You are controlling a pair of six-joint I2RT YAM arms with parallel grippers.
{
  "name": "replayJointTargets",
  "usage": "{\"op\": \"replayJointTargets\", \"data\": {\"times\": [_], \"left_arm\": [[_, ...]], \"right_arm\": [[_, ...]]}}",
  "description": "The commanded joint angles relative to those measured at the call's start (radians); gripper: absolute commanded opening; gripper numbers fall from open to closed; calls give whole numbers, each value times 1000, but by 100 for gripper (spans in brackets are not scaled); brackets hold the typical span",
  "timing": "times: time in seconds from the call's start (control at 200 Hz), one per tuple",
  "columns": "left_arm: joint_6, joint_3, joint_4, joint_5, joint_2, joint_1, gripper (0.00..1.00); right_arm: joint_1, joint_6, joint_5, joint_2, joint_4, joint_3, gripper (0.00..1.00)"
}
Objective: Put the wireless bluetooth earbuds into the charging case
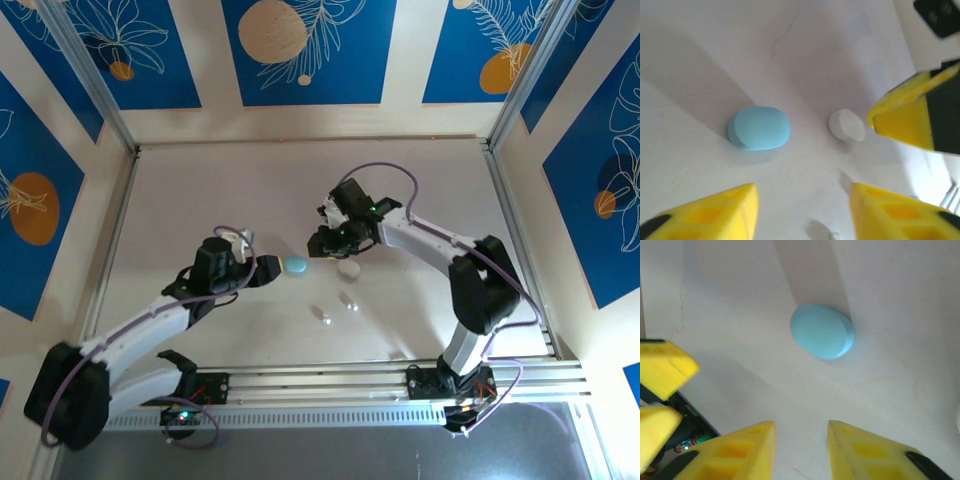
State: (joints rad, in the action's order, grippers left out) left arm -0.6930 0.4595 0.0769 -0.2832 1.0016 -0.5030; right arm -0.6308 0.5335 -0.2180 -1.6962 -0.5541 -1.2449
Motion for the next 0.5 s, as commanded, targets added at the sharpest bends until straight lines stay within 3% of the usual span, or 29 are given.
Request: {"op": "replayJointTargets", "data": {"times": [0.0,0.15,0.305,0.495], "left_arm": [[22,-12,-177,36,-136,-19,72],[-4,-7,-258,52,-283,-57,100],[-41,-12,-227,35,-318,-132,100],[-37,2,-155,69,-255,-243,100]], "right_arm": [[-12,4,20,124,10,98,40],[-20,16,42,255,9,216,54],[-21,17,69,366,-14,301,65],[0,9,99,469,-41,364,76]]}}
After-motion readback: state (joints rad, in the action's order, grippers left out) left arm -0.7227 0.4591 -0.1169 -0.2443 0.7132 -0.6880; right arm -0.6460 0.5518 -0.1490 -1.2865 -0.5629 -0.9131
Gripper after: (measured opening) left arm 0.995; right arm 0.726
